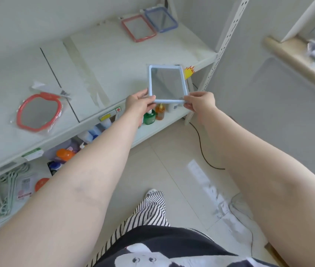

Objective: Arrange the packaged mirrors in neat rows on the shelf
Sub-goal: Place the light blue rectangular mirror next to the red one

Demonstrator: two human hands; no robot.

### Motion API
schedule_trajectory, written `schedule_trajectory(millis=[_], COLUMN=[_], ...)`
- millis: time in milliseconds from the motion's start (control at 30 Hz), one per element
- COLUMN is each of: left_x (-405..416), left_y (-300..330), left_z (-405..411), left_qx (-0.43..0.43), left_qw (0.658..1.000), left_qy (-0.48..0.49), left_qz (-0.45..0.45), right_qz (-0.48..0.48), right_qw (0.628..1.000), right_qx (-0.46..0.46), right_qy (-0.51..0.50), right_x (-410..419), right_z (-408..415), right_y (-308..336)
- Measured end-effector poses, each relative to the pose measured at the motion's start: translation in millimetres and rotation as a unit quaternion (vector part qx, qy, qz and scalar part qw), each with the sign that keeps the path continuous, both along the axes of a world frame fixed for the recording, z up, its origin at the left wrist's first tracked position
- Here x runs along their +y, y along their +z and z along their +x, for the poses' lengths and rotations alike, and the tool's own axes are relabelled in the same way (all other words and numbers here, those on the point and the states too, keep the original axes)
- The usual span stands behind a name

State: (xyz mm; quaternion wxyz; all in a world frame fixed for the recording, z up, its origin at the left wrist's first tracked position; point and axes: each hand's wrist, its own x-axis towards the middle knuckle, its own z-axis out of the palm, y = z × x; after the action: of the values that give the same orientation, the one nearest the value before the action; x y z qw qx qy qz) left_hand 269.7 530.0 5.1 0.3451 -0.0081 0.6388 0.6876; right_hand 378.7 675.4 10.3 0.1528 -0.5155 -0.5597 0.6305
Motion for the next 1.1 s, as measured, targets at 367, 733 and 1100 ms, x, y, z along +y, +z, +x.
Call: schedule_trajectory(millis=[367,733,1100], left_x=[82,134,108], left_y=[8,-1,-5], left_z=[-78,-151,-217], left_qx=[-0.012,0.004,-0.005], left_qw=[1.000,0.982,0.964], left_qy=[0.024,0.186,0.267], left_qz=[0.010,0.024,-0.011], right_qz=[0.005,-0.017,-0.049], right_qw=[1.000,0.983,0.951], right_qx=[-0.003,0.032,0.036], right_qy=[0.021,0.180,0.302], right_x=[85,167,153], right_z=[-81,-210,-319], right_y=[10,3,-5])
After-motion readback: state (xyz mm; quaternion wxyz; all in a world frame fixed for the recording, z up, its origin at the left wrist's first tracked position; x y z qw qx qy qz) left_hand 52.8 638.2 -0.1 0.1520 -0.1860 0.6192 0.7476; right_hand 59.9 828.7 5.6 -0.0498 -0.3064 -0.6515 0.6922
